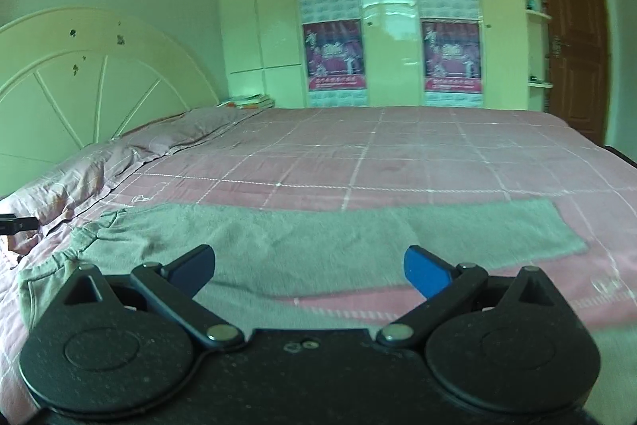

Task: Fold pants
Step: 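Reach both tools to the pant-leg cuffs and close on them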

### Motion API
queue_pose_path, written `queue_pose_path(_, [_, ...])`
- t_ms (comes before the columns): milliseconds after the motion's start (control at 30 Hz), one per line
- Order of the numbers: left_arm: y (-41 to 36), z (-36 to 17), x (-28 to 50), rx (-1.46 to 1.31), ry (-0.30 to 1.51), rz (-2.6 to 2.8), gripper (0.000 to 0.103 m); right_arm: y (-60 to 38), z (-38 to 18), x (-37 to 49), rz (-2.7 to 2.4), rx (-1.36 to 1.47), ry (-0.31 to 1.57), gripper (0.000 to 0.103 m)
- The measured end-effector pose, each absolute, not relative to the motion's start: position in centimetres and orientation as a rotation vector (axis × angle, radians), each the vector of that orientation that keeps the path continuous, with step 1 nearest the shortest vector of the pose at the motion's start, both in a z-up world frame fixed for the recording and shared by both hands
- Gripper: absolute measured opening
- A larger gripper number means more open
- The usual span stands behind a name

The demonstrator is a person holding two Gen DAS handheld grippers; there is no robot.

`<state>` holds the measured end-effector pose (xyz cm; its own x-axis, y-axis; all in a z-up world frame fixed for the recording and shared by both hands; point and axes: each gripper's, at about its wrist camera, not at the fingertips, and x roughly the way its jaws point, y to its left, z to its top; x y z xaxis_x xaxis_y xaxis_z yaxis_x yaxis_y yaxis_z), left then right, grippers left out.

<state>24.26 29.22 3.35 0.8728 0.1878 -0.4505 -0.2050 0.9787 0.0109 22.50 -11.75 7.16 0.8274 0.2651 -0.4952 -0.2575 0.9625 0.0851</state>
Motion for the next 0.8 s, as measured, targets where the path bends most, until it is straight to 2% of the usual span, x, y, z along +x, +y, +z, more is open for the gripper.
queue_pose_path(67, [31.5, 2.7, 28.2, -0.01, 0.518, 0.201, 0.102, -10.5, 6.9, 26.2, 0.298, -0.027, 0.55, 0.093])
queue_pose_path(167, [34.6, 1.0, 33.4, -0.067, 0.593, 0.175, 0.081, -8.8, 6.0, 31.2, 0.295, -0.078, 0.578, 0.091])
queue_pose_path(300, [36.9, -2.1, 39.2, -0.055, 0.674, 0.161, 0.071, -7.4, 3.8, 36.7, 0.31, -0.048, 0.633, 0.089])
queue_pose_path(567, [38.6, -5.6, 46.7, -0.055, 0.75, 0.055, 0.068, -4.2, -0.9, 42.2, 0.39, -0.081, 0.722, 0.08])
queue_pose_path(600, [38.5, -5.9, 46.9, -0.062, 0.747, 0.043, 0.064, -4.0, -1.4, 42.8, 0.406, -0.091, 0.731, 0.079])
queue_pose_path(633, [38.5, -6.0, 46.9, -0.071, 0.744, 0.012, 0.055, -3.7, -1.8, 43.3, 0.422, -0.106, 0.736, 0.077])
queue_pose_path(667, [38.3, -6.0, 46.7, -0.08, 0.739, -0.027, 0.038, -3.3, -2.2, 44.0, 0.438, -0.129, 0.74, 0.077])
queue_pose_path(733, [38.0, -5.8, 46.4, -0.063, 0.732, -0.039, 0.029, -2.5, -2.9, 45.6, 0.474, -0.189, 0.744, 0.074])
queue_pose_path(800, [38.6, -5.7, 46.2, -0.097, 0.724, -0.05, 0.024, -1.9, -3.3, 47.0, 0.497, -0.239, 0.748, 0.072])
